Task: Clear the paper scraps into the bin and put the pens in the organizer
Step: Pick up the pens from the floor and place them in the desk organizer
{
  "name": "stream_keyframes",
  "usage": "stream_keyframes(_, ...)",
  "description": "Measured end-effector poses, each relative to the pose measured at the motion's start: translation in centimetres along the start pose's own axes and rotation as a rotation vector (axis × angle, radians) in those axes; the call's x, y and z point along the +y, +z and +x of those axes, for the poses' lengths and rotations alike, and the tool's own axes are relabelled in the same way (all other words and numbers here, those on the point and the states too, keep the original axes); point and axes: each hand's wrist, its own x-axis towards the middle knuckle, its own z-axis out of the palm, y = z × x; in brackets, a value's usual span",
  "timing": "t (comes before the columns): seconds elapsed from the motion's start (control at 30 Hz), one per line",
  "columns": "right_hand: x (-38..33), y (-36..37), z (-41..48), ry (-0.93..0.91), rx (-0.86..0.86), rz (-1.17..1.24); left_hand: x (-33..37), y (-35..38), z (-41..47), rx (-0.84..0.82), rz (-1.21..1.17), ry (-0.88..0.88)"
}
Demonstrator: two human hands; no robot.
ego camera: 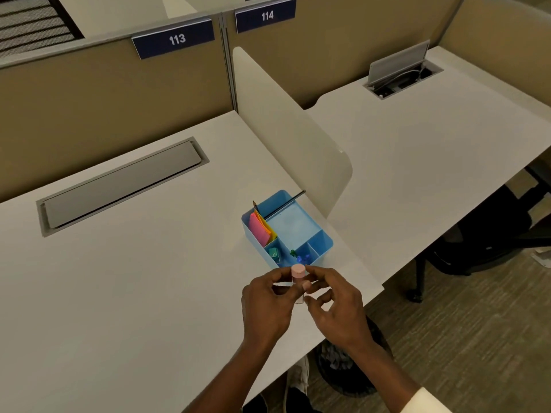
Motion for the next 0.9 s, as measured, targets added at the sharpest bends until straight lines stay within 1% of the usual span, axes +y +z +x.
stream_keyframes(0.13,0.2,-0.5,0.0,-0.005,-0.098,0.059,0.2,0.5,-0.5,-0.009,0.011,-0.005)
stream_keyframes(0.33,0.9,-0.6,-0.1,0.016,0.007,0.06,-0.3,0.9,-0.3,-0.113,0.015,-0.008)
stream_keyframes(0.43,1.4,-1.1,0.4,-0.01,0.095,0.051,-1.2,1.1,0.1,-0.043,0.04,-0.058)
stream_keyframes(0.53,1.7,-2.0,1.9,-0.037,0.225,0.042,-1.7,1.3,0.6,0.051,0.116,-0.168)
stream_keyframes(0.6,1.9,-2.6,3.4,-0.056,0.266,0.042,-2.2,1.3,0.8,0.097,0.139,-0.226)
stream_keyframes(0.77,2.6,-3.1,7.4,-0.102,0.294,0.035,-2.7,1.5,1.8,0.131,0.102,-0.349)
stream_keyframes(0.9,3.8,-2.7,9.1,-0.144,0.281,-0.05,-2.9,1.9,2.5,0.116,0.061,-0.389)
